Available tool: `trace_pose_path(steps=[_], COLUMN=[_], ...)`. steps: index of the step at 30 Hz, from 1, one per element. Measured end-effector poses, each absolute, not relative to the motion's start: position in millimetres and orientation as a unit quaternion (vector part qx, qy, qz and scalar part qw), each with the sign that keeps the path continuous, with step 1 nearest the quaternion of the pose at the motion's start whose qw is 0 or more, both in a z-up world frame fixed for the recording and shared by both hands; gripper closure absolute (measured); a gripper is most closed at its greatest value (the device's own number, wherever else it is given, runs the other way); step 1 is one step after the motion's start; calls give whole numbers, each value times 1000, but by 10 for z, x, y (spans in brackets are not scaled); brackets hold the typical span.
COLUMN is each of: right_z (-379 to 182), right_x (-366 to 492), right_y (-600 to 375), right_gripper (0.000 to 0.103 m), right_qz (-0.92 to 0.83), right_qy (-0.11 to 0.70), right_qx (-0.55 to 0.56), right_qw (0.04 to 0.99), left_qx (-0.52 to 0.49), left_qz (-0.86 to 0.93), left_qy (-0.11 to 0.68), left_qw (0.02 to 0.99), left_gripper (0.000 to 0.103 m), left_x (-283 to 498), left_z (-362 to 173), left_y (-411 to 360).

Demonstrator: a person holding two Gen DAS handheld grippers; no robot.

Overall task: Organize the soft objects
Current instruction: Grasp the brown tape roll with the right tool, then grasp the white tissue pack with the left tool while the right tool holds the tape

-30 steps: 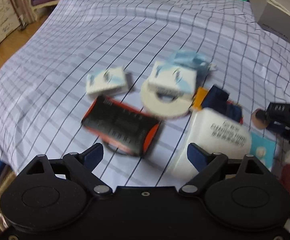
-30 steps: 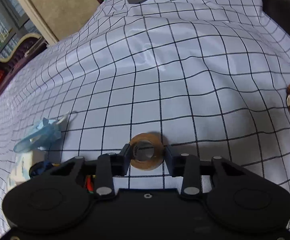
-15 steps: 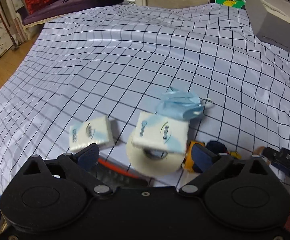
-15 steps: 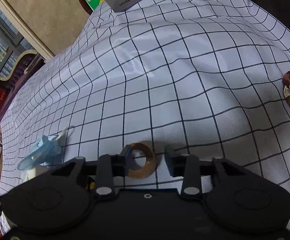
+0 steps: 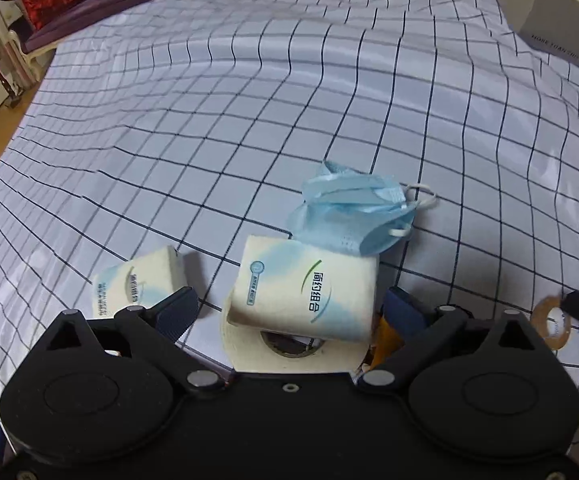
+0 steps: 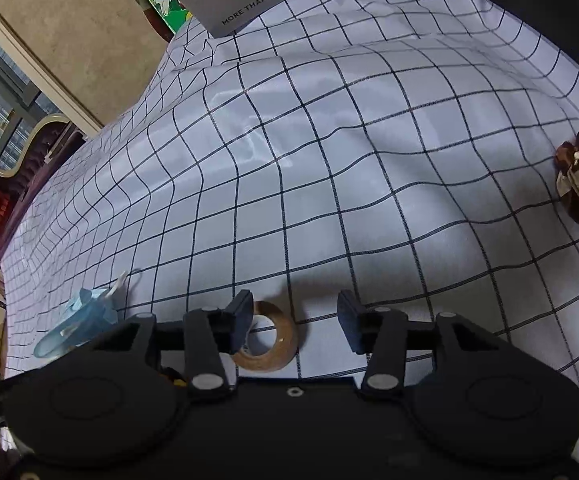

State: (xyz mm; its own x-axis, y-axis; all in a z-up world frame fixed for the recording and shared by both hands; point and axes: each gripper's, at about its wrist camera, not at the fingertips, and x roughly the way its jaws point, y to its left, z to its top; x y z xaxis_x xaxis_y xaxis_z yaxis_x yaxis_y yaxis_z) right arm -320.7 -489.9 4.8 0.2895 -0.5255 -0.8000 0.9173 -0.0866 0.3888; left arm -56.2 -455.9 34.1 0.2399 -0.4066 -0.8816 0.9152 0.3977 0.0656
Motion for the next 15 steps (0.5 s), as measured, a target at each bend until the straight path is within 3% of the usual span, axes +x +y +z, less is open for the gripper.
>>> trace_pose_path(steps=[4,6,10,12,13,15], right_z=[82,95,63,56,52,32], right_x=[-3101,-3017,-2828,-2758,-2737,-2736], right_y=[-4857,-4831,-4811,-4801,-4796,-4813], right_gripper=[43,41,34,38,49,60], right_qz=[-557,-551,-535,-539,-542,-544], right_qy=[226,241,276,293,299,302], right_qx=[452,436,414,396,391,393], right_qw=[659,669,683,683,682,678], left_qx=[298,297,296,296,297,301], left_qz=[-451,-449,-449,-450,-452,-456], left_qy=[435,438,450,447,444,438], left_qw=[720,720,713,714,714,714], left_gripper=[7,8,16,19,20,24], left_x=[-500,-489,-486,-500,-513,-539], left_z=[237,190,128,143,150,158], left_y=[-4581,-4586,-4587,-4581,-4579,-4575])
